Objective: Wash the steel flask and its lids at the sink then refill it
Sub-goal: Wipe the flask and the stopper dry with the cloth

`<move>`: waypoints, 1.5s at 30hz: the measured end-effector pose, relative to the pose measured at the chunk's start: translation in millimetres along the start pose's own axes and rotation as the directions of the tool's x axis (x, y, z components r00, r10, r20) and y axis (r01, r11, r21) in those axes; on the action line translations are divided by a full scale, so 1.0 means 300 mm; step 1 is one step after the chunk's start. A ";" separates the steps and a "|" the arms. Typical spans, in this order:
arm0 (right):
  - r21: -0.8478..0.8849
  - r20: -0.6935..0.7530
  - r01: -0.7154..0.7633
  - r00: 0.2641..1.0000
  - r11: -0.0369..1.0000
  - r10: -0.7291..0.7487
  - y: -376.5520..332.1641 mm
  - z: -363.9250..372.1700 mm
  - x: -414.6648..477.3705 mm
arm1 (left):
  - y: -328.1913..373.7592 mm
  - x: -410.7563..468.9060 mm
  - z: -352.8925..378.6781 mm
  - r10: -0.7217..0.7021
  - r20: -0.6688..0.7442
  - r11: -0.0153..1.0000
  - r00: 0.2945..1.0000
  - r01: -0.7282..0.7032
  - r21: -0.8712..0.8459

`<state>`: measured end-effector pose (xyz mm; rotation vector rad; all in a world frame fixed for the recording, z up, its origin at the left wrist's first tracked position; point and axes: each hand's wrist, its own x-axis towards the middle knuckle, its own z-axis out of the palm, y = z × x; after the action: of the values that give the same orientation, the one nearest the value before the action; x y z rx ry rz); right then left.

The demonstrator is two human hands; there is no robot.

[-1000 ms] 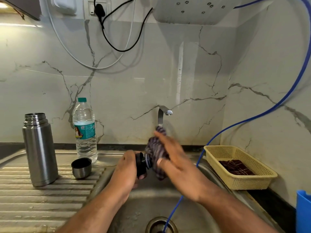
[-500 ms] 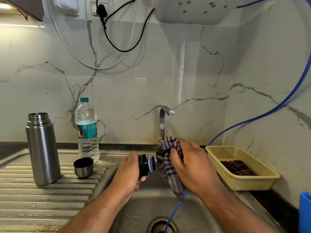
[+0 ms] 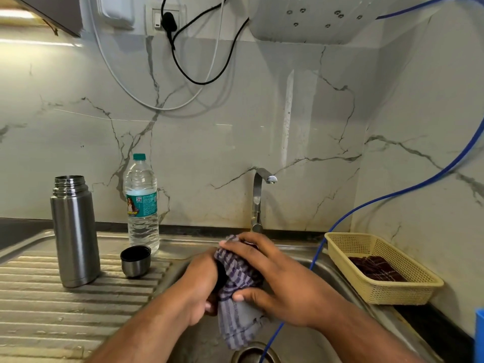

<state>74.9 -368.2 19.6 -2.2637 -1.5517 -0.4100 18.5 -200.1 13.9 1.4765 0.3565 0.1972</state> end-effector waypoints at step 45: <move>0.267 -0.205 -0.096 0.967 0.959 0.154 0.019 0.049 0.003 | -0.038 0.051 0.026 0.356 0.009 0.921 0.934 -0.352 0.168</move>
<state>81.0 -362.6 6.3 -2.0269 -1.2618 -0.3908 34.6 -203.1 1.3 1.7008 0.1201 0.4836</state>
